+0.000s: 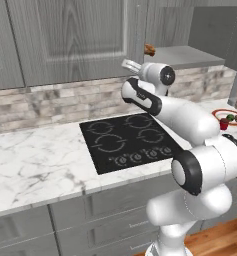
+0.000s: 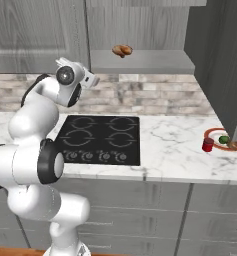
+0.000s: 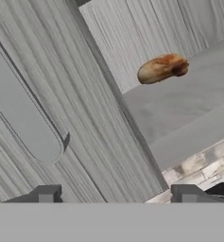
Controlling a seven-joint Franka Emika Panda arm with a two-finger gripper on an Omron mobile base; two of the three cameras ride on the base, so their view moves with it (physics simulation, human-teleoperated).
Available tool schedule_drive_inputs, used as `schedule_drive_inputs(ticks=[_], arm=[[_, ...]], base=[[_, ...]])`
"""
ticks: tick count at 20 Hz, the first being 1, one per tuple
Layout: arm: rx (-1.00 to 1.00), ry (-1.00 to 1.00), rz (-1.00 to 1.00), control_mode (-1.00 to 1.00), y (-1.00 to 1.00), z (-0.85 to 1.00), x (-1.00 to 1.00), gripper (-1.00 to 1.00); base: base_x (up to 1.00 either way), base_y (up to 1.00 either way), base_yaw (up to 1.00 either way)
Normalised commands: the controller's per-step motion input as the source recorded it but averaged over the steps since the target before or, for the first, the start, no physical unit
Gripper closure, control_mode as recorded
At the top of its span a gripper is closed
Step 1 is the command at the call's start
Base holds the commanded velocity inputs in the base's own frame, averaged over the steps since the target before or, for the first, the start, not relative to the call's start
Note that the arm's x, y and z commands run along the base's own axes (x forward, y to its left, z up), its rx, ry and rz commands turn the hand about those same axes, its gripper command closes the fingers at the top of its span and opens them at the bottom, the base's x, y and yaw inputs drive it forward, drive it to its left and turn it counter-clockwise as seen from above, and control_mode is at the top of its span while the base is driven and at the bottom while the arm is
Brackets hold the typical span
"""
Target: Pick the avocado and bread from the counter and place them on the plate. Then pick the jam from the cabinet and place it next to the plate. Lastly close the cabinet door.
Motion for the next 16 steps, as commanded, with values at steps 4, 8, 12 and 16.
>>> schedule_drive_inputs(ticks=[4,8,12,16], arm=[[-0.03,-0.01,0.00,-1.00,0.00,-0.19,0.41,-1.00],[0.00,0.03,-0.01,-1.00,0.00,-0.02,-0.04,-1.00],[0.06,0.07,-0.01,-1.00,-0.09,0.14,-0.65,-1.00],[0.08,0.11,-0.01,-1.00,-0.13,0.29,-0.77,-1.00]], base=[[0.00,0.00,0.00],[0.00,0.00,0.00],[0.00,0.00,0.00],[0.00,0.00,0.00]])
